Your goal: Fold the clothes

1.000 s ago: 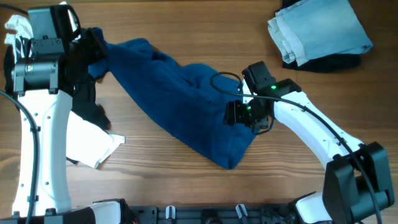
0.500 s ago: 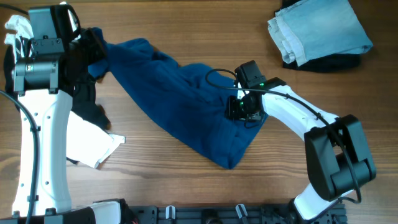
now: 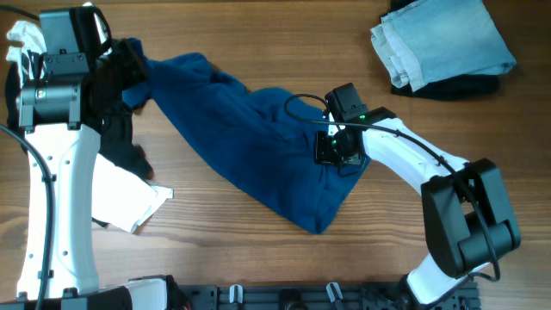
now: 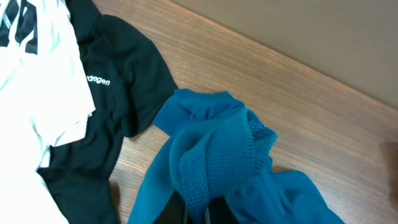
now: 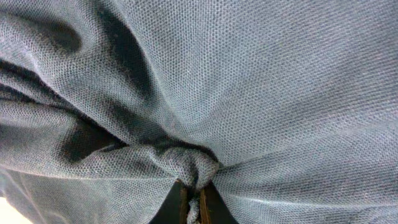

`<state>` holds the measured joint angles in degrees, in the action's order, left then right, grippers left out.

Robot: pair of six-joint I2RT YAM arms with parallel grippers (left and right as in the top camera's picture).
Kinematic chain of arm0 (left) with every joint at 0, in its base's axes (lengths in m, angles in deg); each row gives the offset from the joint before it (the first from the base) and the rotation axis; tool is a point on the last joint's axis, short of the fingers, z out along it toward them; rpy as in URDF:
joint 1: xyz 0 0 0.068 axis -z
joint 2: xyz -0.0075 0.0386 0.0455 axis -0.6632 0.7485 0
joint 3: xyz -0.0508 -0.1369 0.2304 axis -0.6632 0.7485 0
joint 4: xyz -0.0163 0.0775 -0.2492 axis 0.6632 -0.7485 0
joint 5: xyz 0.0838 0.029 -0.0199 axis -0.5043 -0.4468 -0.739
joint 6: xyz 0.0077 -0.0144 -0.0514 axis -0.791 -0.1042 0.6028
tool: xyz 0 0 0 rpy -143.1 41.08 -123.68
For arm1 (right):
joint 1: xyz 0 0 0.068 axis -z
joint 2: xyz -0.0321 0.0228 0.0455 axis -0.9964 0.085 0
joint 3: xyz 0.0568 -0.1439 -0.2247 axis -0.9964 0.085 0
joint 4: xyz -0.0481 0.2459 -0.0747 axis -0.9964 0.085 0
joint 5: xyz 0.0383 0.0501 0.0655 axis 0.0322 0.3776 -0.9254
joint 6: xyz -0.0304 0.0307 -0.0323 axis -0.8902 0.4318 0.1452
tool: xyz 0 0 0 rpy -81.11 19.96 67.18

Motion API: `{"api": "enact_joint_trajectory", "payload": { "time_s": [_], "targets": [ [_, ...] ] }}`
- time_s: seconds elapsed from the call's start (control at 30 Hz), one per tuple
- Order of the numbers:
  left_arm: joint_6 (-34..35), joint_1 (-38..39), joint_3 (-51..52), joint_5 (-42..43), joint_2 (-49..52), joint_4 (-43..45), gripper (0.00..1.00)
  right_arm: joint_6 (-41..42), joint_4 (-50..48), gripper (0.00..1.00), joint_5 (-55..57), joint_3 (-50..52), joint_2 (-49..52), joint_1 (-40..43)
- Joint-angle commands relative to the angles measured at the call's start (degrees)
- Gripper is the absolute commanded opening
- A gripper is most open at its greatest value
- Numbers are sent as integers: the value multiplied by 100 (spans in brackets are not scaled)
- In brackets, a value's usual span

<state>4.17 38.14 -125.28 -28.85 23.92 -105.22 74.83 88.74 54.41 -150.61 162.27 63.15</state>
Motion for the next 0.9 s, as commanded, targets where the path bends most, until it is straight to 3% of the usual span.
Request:
{"api": "enact_joint_trajectory", "payload": {
  "time_s": [0.0,0.43,0.6,0.63,0.7,0.87],
  "targets": [
    [-96,-26,-48,-74,17,15,4,20,-24,4,-72,-44,-39,42],
    [-96,-26,-48,-76,17,-66,4,-179,1043,4,-44,-664,-1333,551],
    [-96,-26,-48,-76,17,-70,4,-177,1176,4,114,-662,-1349,551],
    [-96,-26,-48,-74,17,-70,4,-175,1182,5,127,-658,-1342,551],
    [-94,-26,-48,-74,17,-70,4,-177,1185,17,129,-658,-1342,551],
    [-94,-26,-48,-74,17,-68,4,-175,1082,24,127,-466,-1329,546]
  ]
}}
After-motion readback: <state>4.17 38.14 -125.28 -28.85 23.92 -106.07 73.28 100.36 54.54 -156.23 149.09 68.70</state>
